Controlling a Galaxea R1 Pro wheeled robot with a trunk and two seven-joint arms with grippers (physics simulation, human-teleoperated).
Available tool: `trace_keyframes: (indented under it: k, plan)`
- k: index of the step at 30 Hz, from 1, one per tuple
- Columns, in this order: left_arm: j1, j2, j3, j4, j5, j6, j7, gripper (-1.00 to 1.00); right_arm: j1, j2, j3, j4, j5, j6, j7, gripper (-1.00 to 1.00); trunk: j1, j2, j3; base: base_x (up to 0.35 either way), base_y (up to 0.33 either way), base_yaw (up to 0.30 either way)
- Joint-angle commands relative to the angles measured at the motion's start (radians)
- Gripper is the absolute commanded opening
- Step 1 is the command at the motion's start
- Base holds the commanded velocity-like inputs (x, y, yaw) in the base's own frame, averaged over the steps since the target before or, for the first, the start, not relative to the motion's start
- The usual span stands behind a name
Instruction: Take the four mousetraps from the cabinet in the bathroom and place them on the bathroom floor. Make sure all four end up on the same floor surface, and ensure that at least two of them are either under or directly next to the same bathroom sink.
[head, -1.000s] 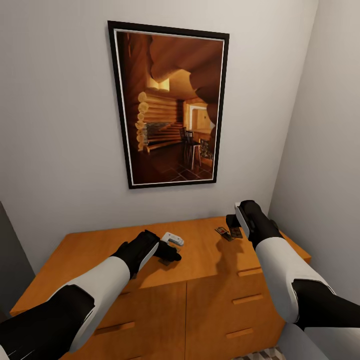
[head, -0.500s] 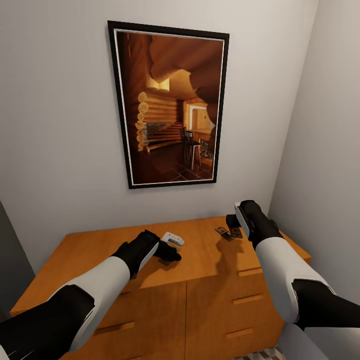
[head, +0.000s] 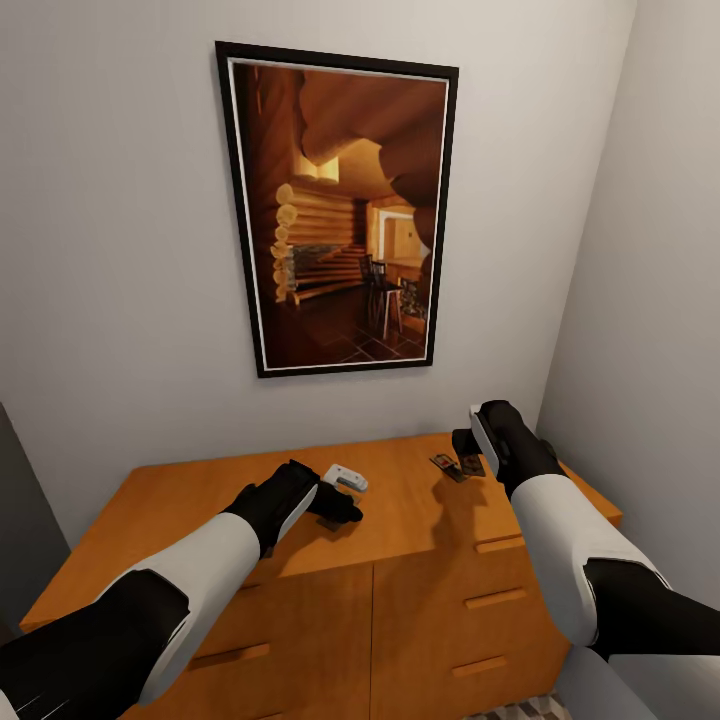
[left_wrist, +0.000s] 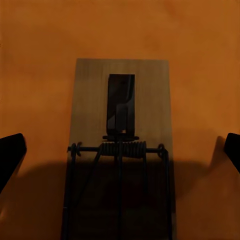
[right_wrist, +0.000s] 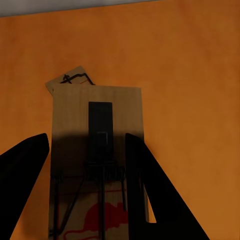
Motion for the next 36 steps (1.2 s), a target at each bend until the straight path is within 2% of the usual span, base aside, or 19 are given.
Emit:
trace_keyframes:
  k: [1,22,23,36]
  plan:
    - [0.000,0.000,-0.003,0.000,0.003,0.005,0.001,1.00,-0.001,0.001,-0.006,-0.001,0.008,0.004,0.005,-1.00,0.000,-0.001,-0.002,0.000,0.000,0.000]
    - [0.000,0.000,-0.003,0.000,0.006,0.003,0.000,1.00,-0.001,0.001,-0.006,-0.001,0.008,0.004,0.005,-1.00,0.000,-0.001,-0.002,0.000,0.000,0.000]
    - [0.000,0.000,-0.003,0.000,0.006,0.003,-0.001,-1.00,-0.001,0.001,-0.006,-0.001,0.008,0.004,0.005,-1.00,0.000,-0.001,-0.002,0.000,0.000,0.000]
    - [0.000,0.000,0.010,-0.001,0.009,0.001,-0.001,-1.00,-0.001,0.001,-0.006,-0.001,0.008,0.004,0.005,-1.00,0.000,-0.001,-0.002,0.000,0.000,0.000]
